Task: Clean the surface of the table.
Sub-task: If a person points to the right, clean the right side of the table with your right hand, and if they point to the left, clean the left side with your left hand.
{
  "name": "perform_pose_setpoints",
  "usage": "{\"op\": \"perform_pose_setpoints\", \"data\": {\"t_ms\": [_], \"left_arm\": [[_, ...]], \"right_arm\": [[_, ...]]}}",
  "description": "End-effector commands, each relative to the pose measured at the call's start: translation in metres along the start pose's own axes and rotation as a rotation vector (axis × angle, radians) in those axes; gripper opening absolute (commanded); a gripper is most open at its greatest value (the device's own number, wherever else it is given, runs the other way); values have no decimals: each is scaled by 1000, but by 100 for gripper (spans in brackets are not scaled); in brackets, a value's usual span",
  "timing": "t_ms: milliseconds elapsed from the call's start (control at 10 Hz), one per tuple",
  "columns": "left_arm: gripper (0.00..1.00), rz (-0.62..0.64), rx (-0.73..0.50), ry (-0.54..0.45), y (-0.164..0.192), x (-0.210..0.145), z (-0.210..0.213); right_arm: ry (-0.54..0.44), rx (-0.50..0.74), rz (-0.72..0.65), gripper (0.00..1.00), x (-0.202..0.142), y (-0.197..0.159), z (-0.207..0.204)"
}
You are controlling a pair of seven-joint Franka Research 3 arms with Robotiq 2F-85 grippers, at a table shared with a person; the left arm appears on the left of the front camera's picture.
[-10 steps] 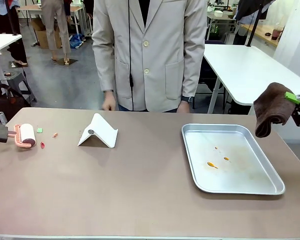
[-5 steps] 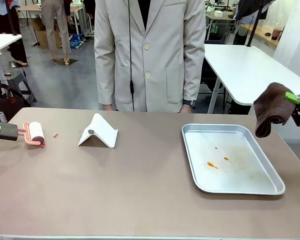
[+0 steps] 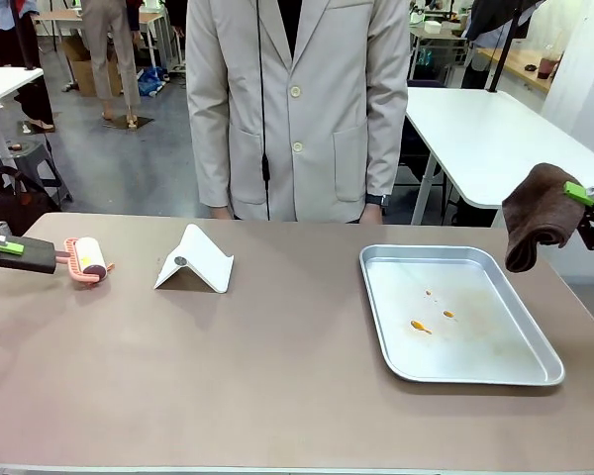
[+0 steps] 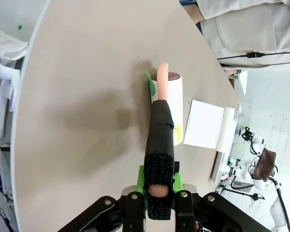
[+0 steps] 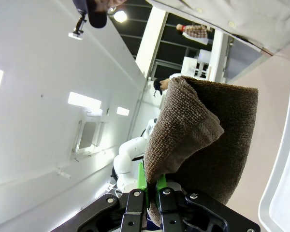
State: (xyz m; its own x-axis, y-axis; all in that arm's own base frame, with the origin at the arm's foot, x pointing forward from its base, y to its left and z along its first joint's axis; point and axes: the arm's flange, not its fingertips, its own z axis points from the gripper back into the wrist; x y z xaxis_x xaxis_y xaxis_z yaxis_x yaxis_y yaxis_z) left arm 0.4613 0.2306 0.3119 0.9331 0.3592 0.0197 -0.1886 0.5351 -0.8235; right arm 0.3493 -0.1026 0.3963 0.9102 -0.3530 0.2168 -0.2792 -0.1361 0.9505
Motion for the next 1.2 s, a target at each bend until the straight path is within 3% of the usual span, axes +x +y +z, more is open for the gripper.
{"op": "perform_pose_setpoints", "data": {"t_ms": [0,600,1100], "left_arm": [[9,19,68,38,9,0,-30],[9,-1,-33,27,-19,15,-57],[9,-18,-91,18,-34,21,-47]], "right_arm": [[9,15,4,0,-2,4,2],[9,15,4,0,-2,4,2],[9,15,4,0,-2,4,2]]}}
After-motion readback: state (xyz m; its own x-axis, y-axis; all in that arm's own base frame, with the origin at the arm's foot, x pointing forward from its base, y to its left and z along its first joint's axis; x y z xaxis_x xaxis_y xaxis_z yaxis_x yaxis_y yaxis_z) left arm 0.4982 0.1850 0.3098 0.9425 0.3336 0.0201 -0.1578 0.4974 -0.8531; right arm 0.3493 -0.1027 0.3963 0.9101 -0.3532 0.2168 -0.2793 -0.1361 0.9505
